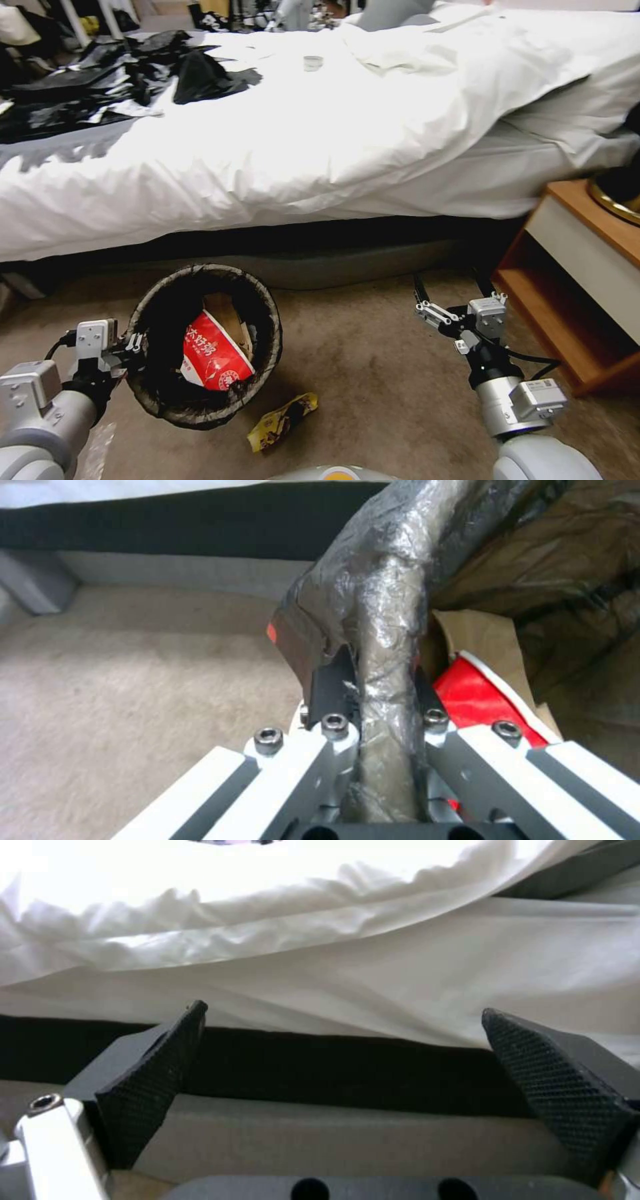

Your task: Pick up the trash bin, then pick up the garbage from the floor and place it into the trash bin.

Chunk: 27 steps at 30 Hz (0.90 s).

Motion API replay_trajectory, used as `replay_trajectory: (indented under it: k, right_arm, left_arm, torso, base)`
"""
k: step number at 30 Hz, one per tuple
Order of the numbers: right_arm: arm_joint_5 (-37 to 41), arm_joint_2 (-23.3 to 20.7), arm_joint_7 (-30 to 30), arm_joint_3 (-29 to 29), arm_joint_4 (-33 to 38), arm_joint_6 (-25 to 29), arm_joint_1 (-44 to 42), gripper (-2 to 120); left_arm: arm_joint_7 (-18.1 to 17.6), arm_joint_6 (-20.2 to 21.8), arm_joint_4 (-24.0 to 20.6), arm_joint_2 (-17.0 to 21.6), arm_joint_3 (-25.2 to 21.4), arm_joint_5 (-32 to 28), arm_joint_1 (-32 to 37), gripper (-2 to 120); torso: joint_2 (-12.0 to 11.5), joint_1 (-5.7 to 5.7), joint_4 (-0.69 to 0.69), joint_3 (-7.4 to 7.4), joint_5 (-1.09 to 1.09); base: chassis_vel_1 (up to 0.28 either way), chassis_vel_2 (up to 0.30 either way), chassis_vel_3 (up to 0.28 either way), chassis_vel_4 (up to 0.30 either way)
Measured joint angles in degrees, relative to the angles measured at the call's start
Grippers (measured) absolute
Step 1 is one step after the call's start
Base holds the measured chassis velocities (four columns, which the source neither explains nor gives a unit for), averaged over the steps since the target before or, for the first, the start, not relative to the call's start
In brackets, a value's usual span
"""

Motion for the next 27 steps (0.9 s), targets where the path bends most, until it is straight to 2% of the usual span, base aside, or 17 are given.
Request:
replay_trajectory:
  k: [27]
  right_arm:
    - [-1.3, 2.0, 0.3, -0.7, -2.4, 0.6, 0.1, 100]
  left_arm:
    - [0.3, 0.0, 0.0, 0.5, 0.4, -0.6, -0.3, 1]
  torso:
    - [0.0, 0.00, 0.00, 0.00, 0.00]
  base:
    - [0.095, 0.091, 0.089, 0.088]
